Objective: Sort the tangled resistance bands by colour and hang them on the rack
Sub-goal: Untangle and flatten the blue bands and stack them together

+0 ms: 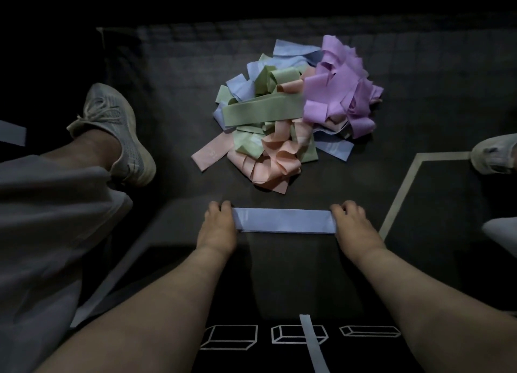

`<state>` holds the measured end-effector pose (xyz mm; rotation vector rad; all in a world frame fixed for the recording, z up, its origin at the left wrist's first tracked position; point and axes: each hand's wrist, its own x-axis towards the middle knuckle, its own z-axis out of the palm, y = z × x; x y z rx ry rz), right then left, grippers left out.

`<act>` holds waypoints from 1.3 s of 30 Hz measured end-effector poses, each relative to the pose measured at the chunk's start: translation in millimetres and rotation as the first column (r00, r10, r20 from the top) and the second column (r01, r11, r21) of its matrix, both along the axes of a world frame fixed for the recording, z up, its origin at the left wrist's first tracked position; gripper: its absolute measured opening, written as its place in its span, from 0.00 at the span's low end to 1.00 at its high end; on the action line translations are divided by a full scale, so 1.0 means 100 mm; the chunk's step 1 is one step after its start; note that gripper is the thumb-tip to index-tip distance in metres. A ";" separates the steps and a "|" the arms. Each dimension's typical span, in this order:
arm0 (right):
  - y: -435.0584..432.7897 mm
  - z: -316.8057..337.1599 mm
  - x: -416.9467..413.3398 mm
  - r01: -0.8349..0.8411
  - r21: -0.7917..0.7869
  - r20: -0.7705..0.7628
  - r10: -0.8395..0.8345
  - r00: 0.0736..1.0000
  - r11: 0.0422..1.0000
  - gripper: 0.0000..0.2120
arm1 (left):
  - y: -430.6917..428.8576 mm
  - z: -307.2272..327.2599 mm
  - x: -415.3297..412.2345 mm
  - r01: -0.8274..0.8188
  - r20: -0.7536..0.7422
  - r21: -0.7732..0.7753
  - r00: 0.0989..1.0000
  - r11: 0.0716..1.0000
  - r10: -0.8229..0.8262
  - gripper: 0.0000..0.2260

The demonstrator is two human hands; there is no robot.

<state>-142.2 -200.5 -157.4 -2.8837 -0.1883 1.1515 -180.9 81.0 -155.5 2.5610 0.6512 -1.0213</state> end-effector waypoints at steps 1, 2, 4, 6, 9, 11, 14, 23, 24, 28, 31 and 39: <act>0.01 0.01 0.00 0.003 0.003 0.001 -0.003 1.000 1.000 0.34 | 0.00 0.00 0.01 -0.004 0.002 0.003 1.000 1.000 0.004 0.30; 0.01 0.03 0.00 0.001 0.005 -0.003 -0.001 1.000 1.000 0.34 | 0.00 0.00 0.01 -0.013 0.002 0.001 1.000 1.000 0.013 0.30; 0.00 0.06 0.00 -0.031 0.013 0.001 0.031 1.000 0.999 0.34 | 0.00 0.01 0.00 -0.030 0.004 -0.015 1.000 0.999 0.030 0.32; -0.03 0.10 0.01 -0.040 0.052 0.049 0.037 0.998 0.998 0.35 | 0.00 0.03 0.01 -0.008 -0.025 -0.004 1.000 1.000 0.008 0.40; 0.01 0.13 0.21 0.294 0.254 0.128 -0.334 0.934 0.921 0.25 | -0.03 0.08 0.04 0.054 -0.028 0.091 0.998 0.994 -0.052 0.46; 0.10 0.10 0.50 0.598 0.323 0.039 -0.642 0.766 0.733 0.19 | -0.08 0.12 0.08 0.027 0.049 0.100 0.998 0.995 -0.032 0.41; 0.19 0.01 0.95 0.784 0.405 -0.111 -0.826 0.553 0.470 0.17 | -0.21 0.18 0.21 -0.029 0.176 -0.004 0.984 1.000 0.029 0.35; 0.37 -0.06 1.44 0.854 0.512 -0.436 -0.884 0.167 -0.091 0.05 | -0.59 0.52 1.00 0.003 0.413 -0.230 0.906 0.973 0.095 0.23; 0.38 -0.03 1.44 0.876 0.475 -0.484 -0.857 0.175 -0.090 0.04 | -0.62 0.56 1.05 0.019 0.425 -0.237 0.901 0.971 0.086 0.22; 0.34 -0.15 1.37 0.776 0.346 -0.203 -0.765 0.611 0.527 0.13 | -0.69 0.68 1.15 0.088 0.382 -0.253 0.924 0.964 0.016 0.22; 0.33 -0.24 1.36 0.605 0.239 0.013 -0.626 0.780 0.759 0.19 | -0.70 0.61 1.22 0.133 0.336 -0.265 0.941 0.955 -0.038 0.23; 0.39 -0.33 1.47 0.677 0.230 0.079 -0.706 0.704 0.700 0.27 | -0.84 0.42 1.28 0.126 0.346 -0.264 0.938 0.956 -0.028 0.20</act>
